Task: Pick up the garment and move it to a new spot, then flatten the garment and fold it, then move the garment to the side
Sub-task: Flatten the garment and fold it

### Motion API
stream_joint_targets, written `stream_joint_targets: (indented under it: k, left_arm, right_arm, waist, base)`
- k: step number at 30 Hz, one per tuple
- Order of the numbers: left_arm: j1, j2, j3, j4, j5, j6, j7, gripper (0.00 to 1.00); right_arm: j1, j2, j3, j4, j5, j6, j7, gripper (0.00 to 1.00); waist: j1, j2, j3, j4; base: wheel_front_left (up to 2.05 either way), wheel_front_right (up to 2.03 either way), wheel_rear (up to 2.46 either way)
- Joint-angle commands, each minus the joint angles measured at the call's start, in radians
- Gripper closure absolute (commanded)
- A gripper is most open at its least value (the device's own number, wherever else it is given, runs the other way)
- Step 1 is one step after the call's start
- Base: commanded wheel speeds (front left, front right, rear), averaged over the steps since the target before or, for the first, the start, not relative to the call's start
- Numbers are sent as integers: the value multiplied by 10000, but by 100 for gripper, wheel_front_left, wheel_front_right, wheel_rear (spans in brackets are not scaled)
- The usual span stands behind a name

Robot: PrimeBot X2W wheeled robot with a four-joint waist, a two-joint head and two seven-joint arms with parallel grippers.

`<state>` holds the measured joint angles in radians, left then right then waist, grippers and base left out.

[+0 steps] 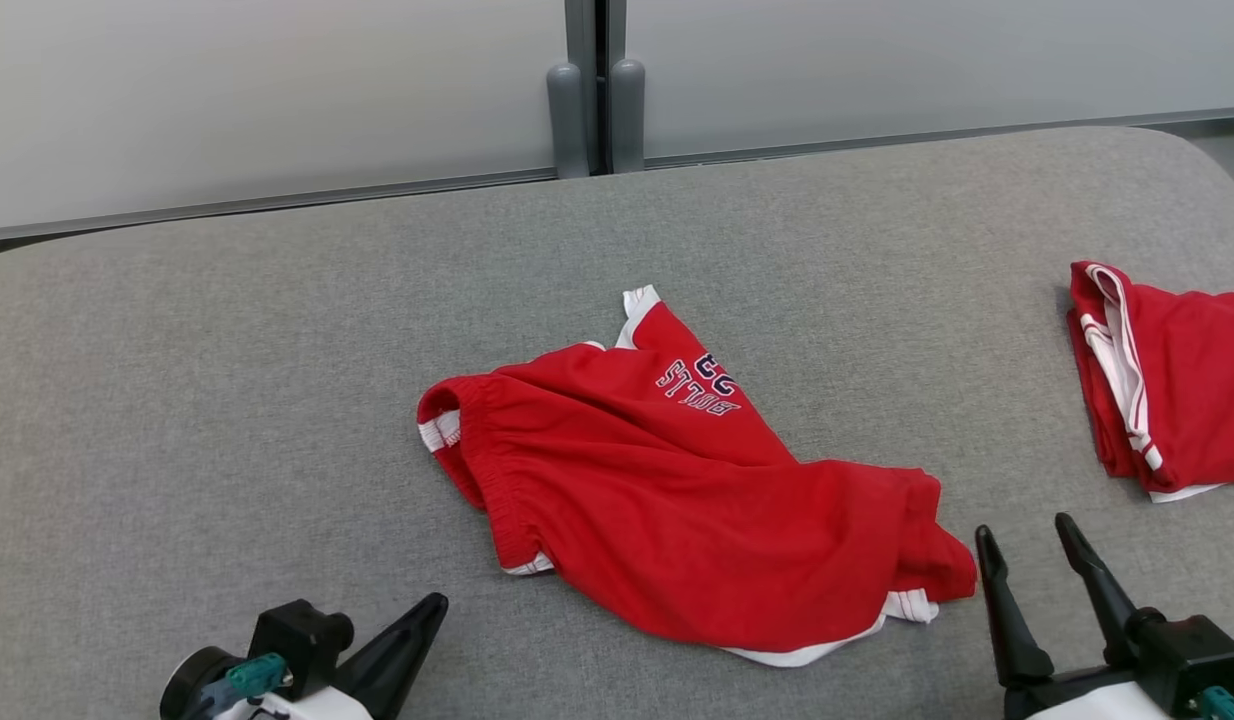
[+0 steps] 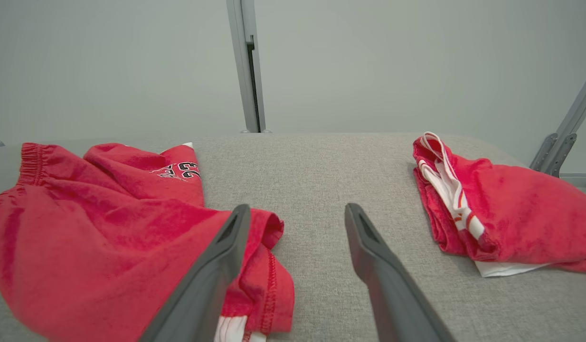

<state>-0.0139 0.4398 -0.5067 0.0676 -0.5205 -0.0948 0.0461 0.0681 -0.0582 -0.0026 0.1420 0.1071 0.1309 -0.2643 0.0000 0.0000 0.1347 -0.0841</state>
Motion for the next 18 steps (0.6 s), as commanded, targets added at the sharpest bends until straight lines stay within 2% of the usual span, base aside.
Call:
stream_joint_targets:
  k: [1,2,3,4,5,18]
  left_arm:
    - [95,-54,12,-72,-20,56,-89,100]
    - [101,-56,108,-117,-10,161,-199,84]
    - [120,-101,156,-144,-36,208,-301,50]
    - [148,-180,159,-156,-92,226,-401,5]
    - [155,-265,128,-127,-129,193,-466,0]
    - [-1192,-998,-386,2014,73,-98,-1177,0]
  right_arm:
    - [-103,-30,-2,6,21,-2,-1,0]
    - [-140,-37,44,20,30,-2,0,0]
    - [-178,-46,78,13,42,-2,0,0]
    - [-209,-57,93,1,55,-2,0,0]
    - [-217,-73,100,-14,58,-2,0,0]
    - [-420,-88,125,14,107,-2,0,0]
  waist:
    - [0,0,-2,-36]
    - [0,0,17,-83]
    - [0,0,42,-129]
    - [0,0,72,-172]
    - [0,0,100,-220]
    - [0,0,502,-900]
  base:
    - [0,0,0]
    - [0,0,0]
    - [0,0,0]
    - [0,0,0]
    - [0,0,0]
    - [0,0,0]
